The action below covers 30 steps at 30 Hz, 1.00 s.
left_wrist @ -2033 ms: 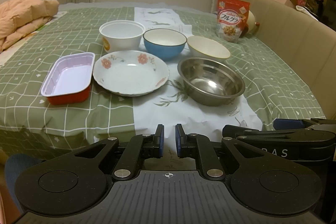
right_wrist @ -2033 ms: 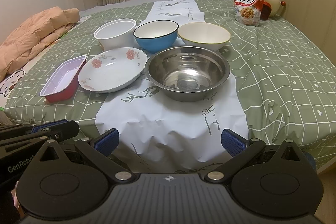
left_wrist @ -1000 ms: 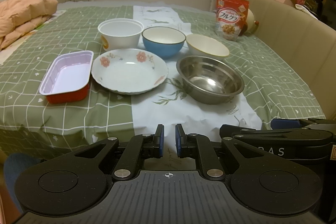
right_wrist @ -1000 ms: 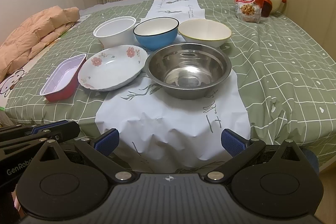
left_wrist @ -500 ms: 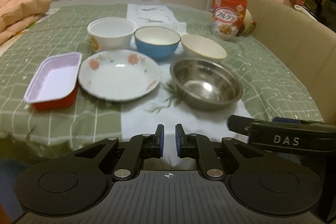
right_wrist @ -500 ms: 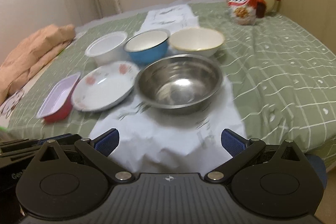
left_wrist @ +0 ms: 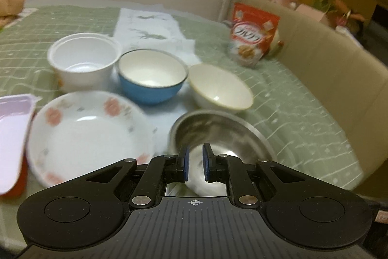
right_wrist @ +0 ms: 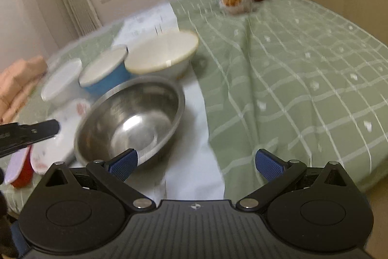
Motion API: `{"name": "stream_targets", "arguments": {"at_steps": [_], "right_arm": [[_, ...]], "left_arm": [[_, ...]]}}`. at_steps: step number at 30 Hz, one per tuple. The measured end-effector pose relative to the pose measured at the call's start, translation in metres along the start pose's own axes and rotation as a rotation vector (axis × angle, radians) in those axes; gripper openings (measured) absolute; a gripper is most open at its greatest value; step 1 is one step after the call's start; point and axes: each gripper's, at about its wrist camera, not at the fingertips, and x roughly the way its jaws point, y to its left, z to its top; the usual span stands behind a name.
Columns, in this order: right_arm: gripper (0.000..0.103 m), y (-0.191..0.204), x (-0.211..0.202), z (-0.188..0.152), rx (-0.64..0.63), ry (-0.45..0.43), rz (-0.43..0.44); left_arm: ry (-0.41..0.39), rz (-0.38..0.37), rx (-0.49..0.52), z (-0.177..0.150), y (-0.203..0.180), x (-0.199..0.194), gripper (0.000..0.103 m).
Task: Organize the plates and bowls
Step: 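Reach the left gripper to the stainless steel bowl rim and close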
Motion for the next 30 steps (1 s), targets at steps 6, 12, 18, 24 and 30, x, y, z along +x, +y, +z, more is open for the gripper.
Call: {"name": "stream_targets", "arguments": {"at_steps": [6,12,18,24,30], "right_arm": [[0.103,-0.003,0.016,0.028,0.008,-0.07,0.057],[0.103,-0.002,0.047,0.046,0.04,-0.031,0.083],[0.103,-0.001,0.074,0.041,0.053,0.02,0.104],[0.103,0.004,0.083,0.037,0.041,0.085,0.216],[0.097,0.005,0.077,0.039,0.044,0.06,0.212]], "left_arm": [[0.008,0.065,0.023,0.014,-0.003,0.026,0.014],[0.087,0.076,-0.033,0.013,0.007,0.048,0.014],[0.103,0.007,-0.077,0.01,0.014,0.055,0.014],[0.15,-0.062,-0.104,0.007,0.01,0.07,0.014],[0.081,-0.052,-0.147,0.018,0.017,0.052,0.014]]}}
